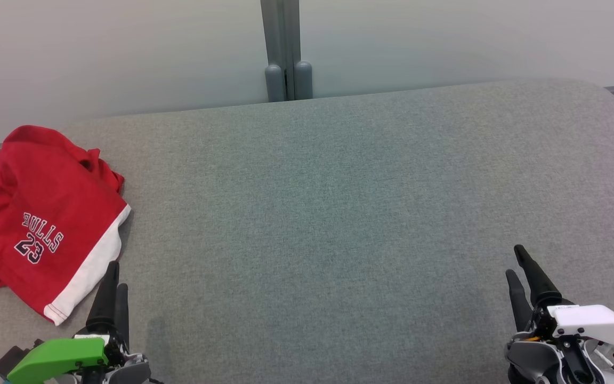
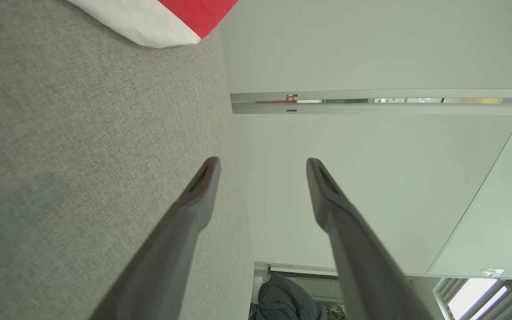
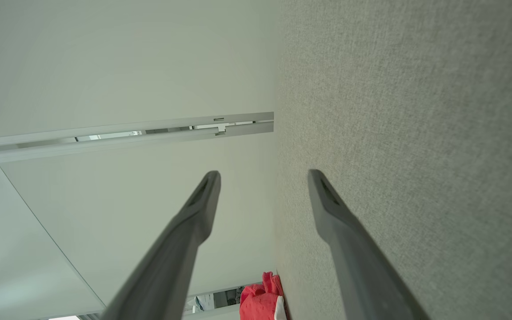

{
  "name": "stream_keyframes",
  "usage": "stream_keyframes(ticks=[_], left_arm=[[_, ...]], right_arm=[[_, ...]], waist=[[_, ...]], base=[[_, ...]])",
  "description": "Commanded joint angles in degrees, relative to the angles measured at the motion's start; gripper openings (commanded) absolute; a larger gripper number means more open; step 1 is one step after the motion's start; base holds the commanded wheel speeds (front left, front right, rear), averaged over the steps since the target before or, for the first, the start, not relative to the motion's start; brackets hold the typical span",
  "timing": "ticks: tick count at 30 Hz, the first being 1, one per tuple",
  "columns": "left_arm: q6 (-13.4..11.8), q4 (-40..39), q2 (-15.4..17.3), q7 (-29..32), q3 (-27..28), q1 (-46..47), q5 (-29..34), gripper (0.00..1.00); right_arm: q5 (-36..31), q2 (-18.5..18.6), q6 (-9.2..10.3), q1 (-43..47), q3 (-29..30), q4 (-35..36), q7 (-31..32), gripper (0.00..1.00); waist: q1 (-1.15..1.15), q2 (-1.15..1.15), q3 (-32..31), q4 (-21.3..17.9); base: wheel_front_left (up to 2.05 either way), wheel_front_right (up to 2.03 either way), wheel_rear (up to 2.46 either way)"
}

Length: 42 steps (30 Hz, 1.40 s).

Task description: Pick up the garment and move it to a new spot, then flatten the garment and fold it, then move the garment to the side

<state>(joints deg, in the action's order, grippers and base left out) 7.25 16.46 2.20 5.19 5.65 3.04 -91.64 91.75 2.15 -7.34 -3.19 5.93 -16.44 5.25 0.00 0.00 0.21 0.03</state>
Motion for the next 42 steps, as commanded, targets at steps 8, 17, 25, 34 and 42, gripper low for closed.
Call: stream_keyframes(ticks=[8, 17, 25, 34, 42], left_arm=[[0.08, -2.92, 0.29, -2.61, -0.29, 0.81, 8.26, 1.00], [0.11, -5.09, 0.36, -4.81, -0.55, 0.54, 18.58, 1.00], [-0.12, -7.04, 0.43, -7.07, -1.49, -0.35, 29.73, 1.00], [-0.25, -7.77, 0.91, -8.73, -2.55, -0.91, 39.93, 1.00], [-1.24, -8.61, 1.48, -10.23, -3.93, -1.53, 48.68, 1.00]], right_arm=[[-6.39, 0.31, -0.13, -0.41, -1.19, 3.20, -2.69, 1.00], [-15.97, 0.38, -0.14, -0.04, -2.44, 5.28, -4.89, 1.00], [-25.69, 0.45, -0.15, 0.61, -3.57, 7.06, -7.14, 1.00], [-32.30, 0.51, -0.16, 0.97, -4.44, 8.09, -8.80, 1.00], [-39.14, 0.56, -0.17, 1.39, -5.38, 9.04, -10.33, 1.00]], waist=[[0.00, 0.00, 0.11, 0.04], [0.00, 0.00, 0.12, 0.13], [0.00, 0.00, 0.02, 0.27], [0.00, 0.00, -0.05, 0.34], [0.00, 0.00, -0.14, 0.44]], base=[[0.00, 0.00, 0.00], [0.00, 0.00, 0.00], [0.00, 0.00, 0.00], [0.00, 0.00, 0.00], [0.00, 0.00, 0.00]])
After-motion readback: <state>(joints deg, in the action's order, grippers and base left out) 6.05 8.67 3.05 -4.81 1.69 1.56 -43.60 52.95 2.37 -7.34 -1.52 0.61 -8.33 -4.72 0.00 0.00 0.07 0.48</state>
